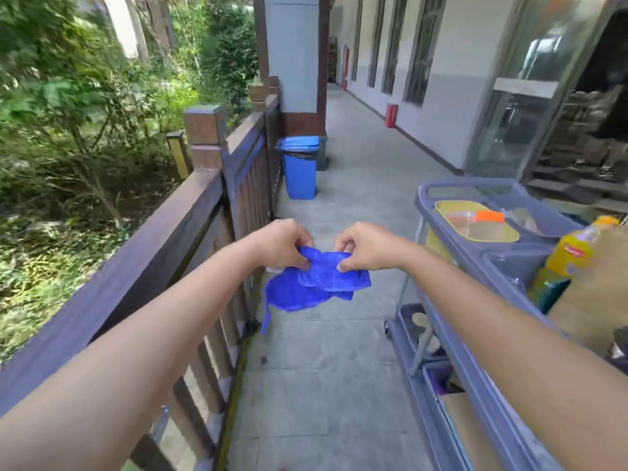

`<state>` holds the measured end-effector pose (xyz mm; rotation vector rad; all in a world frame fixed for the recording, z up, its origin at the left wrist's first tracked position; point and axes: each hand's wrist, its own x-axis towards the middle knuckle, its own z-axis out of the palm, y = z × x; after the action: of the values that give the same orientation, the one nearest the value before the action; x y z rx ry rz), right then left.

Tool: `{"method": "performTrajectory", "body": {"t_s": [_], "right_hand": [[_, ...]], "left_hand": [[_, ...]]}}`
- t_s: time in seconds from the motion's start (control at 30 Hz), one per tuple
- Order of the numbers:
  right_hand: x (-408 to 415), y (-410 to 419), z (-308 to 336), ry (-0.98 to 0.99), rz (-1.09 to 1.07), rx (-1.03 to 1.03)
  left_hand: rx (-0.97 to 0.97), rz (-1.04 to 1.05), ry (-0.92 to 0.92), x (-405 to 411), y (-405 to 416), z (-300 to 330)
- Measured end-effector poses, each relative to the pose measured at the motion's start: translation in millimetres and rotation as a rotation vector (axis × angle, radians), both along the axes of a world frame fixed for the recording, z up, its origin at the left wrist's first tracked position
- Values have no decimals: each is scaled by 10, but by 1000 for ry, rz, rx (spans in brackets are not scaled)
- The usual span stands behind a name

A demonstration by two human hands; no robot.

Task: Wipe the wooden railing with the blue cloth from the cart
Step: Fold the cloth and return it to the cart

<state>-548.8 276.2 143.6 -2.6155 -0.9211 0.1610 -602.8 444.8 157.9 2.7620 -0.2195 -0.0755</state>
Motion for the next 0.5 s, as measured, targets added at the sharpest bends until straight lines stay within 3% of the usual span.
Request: {"method": "performTrajectory", "body": {"t_s": [0.5], "right_hand": [[2485,74,-49,82,-378,86]], "left_hand": [[77,-361,-1,3267,191,-104]]}}
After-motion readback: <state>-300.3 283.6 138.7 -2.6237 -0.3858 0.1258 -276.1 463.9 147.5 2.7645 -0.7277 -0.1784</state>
